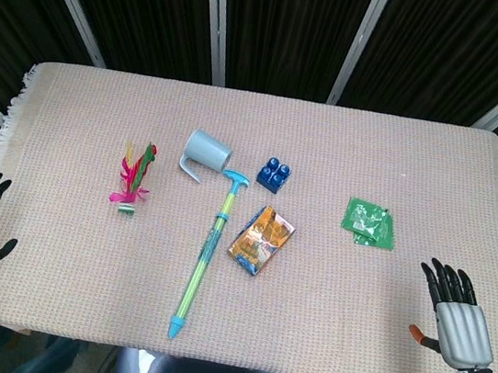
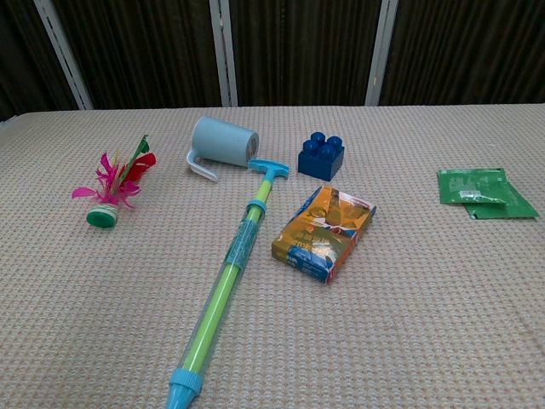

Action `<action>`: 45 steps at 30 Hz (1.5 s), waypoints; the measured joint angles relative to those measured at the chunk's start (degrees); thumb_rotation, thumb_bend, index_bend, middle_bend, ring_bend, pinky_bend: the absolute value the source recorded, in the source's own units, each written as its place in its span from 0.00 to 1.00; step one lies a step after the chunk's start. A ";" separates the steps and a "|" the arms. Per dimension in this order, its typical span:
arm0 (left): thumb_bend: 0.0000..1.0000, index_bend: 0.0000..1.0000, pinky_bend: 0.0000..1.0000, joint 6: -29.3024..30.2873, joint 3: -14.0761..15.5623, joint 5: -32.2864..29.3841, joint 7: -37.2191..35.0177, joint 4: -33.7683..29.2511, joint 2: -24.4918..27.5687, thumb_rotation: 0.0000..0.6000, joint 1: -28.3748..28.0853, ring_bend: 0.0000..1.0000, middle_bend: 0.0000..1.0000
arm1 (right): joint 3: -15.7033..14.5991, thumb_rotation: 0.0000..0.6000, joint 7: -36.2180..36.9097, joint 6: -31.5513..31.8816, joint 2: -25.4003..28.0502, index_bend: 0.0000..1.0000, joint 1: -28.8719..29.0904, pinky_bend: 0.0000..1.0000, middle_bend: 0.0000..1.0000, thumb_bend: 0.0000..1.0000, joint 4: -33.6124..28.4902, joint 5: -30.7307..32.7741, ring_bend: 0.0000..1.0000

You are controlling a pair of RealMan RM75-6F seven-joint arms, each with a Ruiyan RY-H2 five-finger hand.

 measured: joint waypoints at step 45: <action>0.28 0.33 0.00 -29.10 -7.00 -2.35 -19.92 55.10 -29.72 1.00 -32.02 0.00 0.00 | 2.55 1.00 2.22 -2.61 0.51 0.00 1.08 0.00 0.00 0.10 1.18 5.89 0.00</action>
